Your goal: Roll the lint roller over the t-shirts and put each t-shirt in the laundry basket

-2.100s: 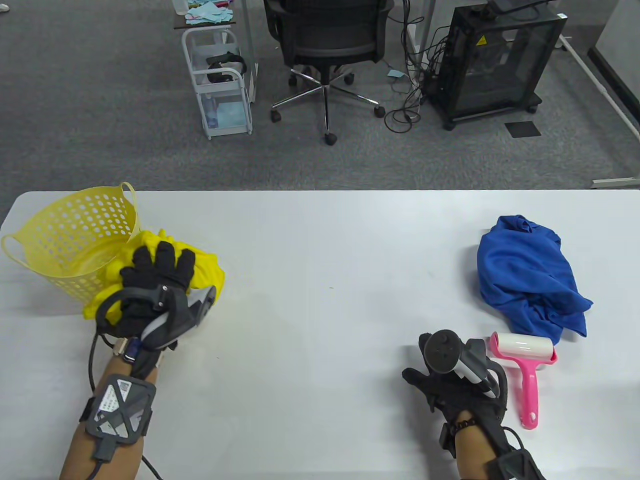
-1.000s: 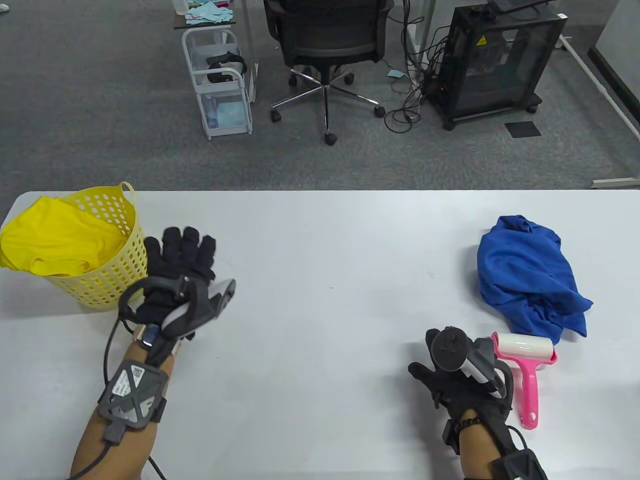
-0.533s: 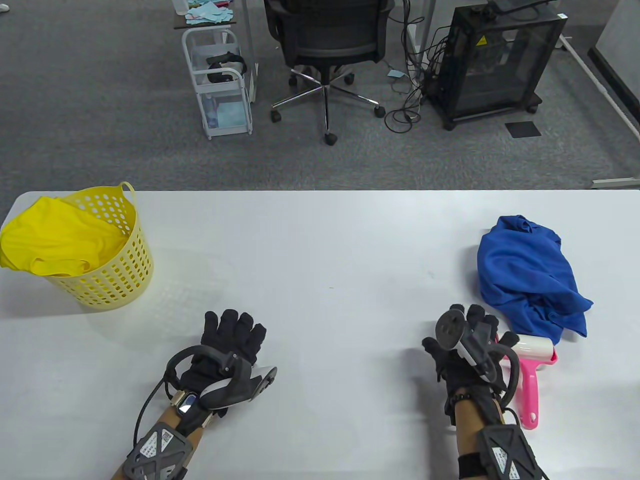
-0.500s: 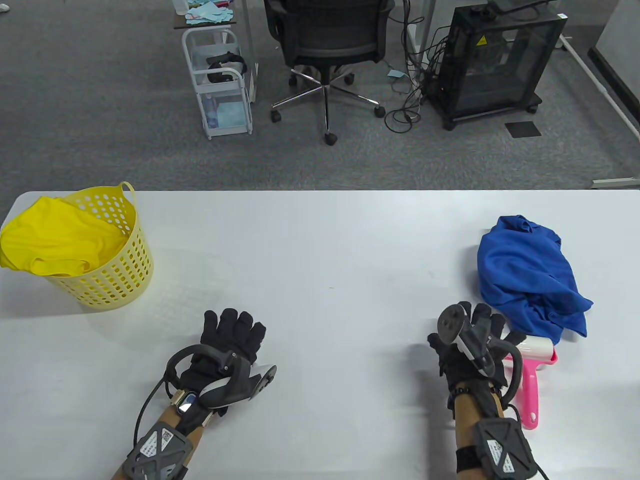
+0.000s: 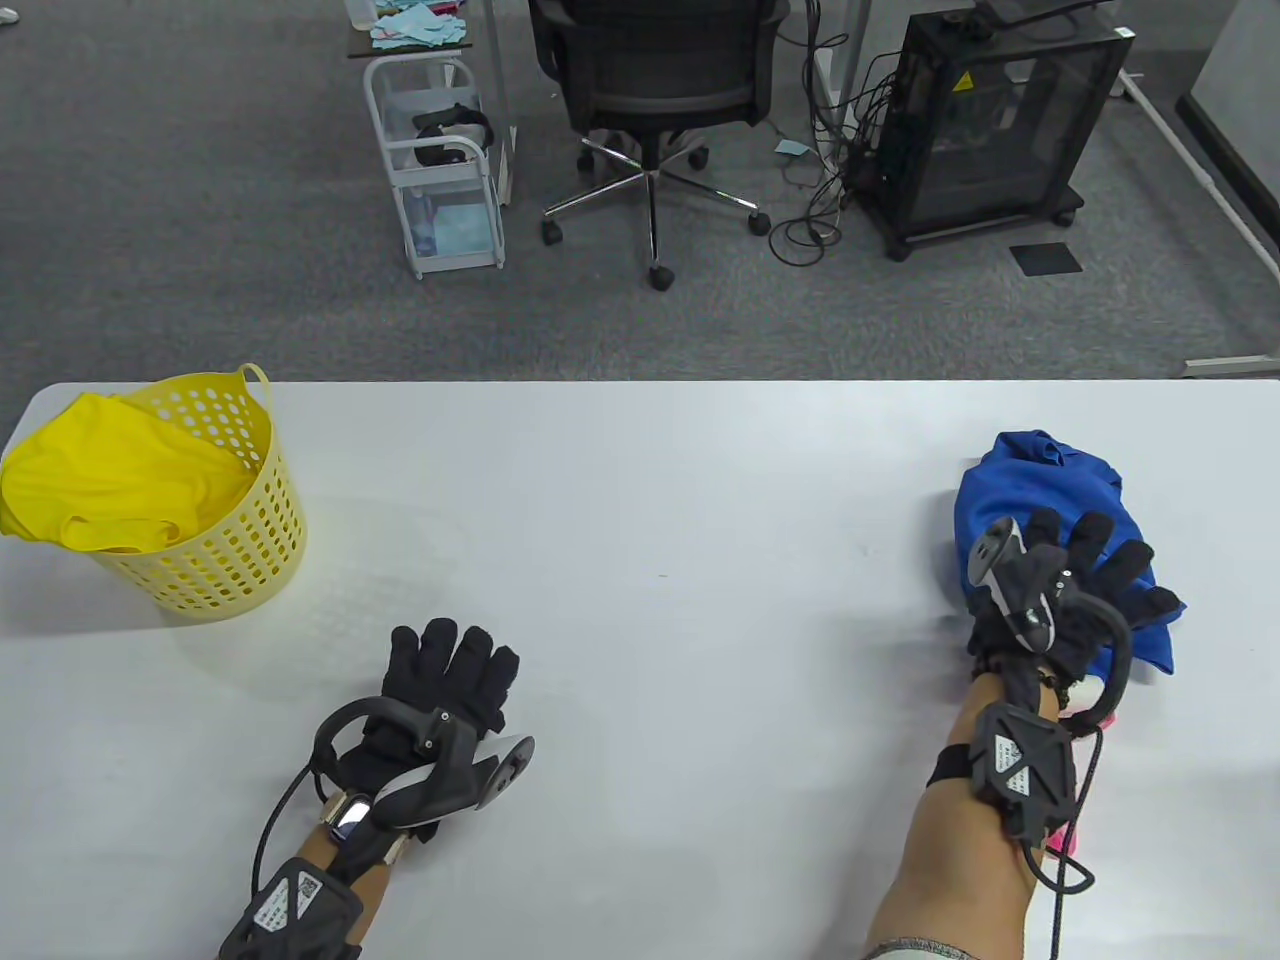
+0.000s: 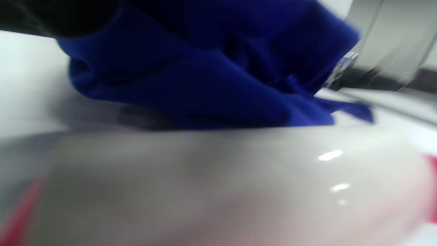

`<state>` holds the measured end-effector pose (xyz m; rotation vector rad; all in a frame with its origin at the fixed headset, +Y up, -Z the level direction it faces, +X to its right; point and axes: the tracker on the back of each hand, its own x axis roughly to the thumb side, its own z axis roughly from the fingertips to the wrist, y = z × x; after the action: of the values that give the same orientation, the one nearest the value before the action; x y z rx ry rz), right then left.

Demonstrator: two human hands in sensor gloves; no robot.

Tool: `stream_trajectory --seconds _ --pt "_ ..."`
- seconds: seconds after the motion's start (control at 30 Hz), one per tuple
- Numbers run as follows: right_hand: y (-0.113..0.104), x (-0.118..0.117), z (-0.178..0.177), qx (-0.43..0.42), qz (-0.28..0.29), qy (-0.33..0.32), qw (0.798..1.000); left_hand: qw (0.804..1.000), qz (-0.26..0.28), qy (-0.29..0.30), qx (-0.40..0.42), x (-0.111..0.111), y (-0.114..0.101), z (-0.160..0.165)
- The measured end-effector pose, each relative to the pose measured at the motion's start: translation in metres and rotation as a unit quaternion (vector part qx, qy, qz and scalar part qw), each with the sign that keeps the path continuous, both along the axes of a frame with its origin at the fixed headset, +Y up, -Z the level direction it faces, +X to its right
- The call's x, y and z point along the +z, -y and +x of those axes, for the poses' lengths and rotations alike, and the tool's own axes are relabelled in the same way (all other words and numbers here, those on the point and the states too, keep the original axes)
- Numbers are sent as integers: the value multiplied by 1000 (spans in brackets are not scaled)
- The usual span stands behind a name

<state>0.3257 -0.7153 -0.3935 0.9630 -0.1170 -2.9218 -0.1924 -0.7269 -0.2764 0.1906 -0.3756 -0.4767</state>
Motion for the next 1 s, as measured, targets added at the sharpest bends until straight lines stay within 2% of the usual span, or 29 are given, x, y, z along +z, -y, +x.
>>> stream_trajectory --seconds 0.07,0.2,0.37,0.43,0.57,0.67,0.77,0.9,1.0 --pt "6 -2 2 -32 -2 0 999 1000 0 -7 8 -3 -1 -3" --pt "23 -14 -10 -90 -54 -32 994 1000 -6 -17 14 -6 -1 -7" --pt "39 -31 -48 -8 -113 -97 989 1000 -8 -21 13 -5 -2 -6" --pt "37 -34 -65 -1 -104 -113 988 1000 -14 -19 10 -5 0 -5" --pt "35 -34 -103 -74 -85 -180 977 1000 -21 -13 4 -6 3 -1" --pt "34 -27 -157 -37 -110 -269 956 1000 -21 -3 8 -6 2 2" --pt "33 -10 -212 -23 -116 -354 928 1000 -21 6 11 -4 1 5" --pt "31 27 -272 -62 -129 -434 889 999 -28 24 16 -2 3 10" --pt "30 66 -311 -97 -152 -502 846 997 -52 47 23 -4 7 18"
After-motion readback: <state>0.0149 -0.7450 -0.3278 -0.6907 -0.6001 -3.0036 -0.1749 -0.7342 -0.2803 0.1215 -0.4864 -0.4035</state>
